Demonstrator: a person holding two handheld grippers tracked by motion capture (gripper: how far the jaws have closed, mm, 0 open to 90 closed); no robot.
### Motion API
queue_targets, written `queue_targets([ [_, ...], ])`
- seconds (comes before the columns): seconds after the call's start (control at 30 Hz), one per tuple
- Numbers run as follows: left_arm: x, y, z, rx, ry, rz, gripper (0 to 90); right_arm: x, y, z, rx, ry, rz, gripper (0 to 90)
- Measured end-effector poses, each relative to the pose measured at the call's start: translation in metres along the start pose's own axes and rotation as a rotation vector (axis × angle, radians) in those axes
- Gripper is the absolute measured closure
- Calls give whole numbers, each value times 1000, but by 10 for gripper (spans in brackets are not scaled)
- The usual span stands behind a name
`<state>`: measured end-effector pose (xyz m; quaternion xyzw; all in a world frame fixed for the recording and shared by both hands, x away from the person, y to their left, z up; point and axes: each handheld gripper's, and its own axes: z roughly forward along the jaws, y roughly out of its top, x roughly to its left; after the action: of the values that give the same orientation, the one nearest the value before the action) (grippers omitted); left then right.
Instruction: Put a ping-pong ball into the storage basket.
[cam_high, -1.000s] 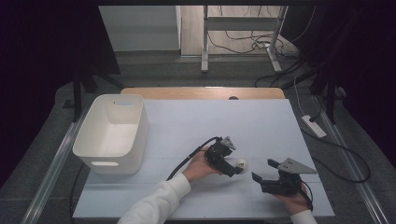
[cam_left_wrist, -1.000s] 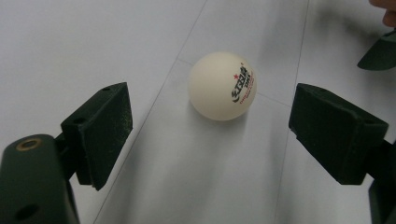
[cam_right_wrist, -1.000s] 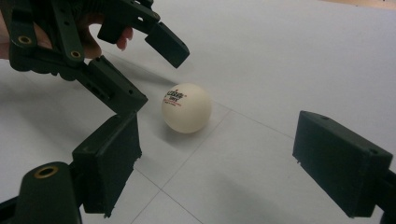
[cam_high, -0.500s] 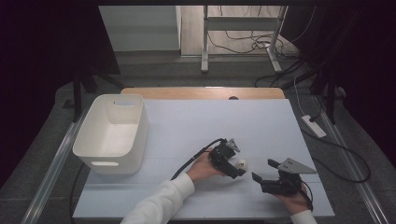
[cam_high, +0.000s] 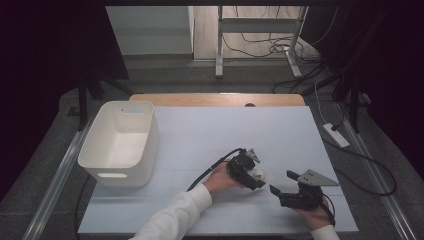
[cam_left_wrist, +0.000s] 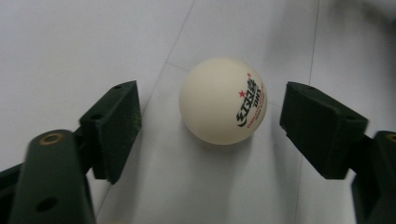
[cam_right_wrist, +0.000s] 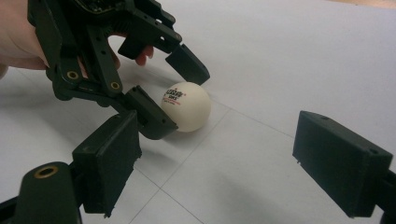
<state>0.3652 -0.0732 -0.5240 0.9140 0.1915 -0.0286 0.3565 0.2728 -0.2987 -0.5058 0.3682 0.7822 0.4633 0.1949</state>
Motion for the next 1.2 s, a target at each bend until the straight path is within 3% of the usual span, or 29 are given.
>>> queue_targets([
  [0.27, -1, 0, -3, -25, 10, 16, 503, 0, 0, 0, 1, -2, -3, 145],
  [0.7, -2, 2, -9, -41, 30, 31, 511, -1, 0, 0, 2, -5, -1, 146],
  [1.2, -1, 2, -20, -80, 43, 12, 510, -1, 0, 1, 7, -5, -4, 146],
])
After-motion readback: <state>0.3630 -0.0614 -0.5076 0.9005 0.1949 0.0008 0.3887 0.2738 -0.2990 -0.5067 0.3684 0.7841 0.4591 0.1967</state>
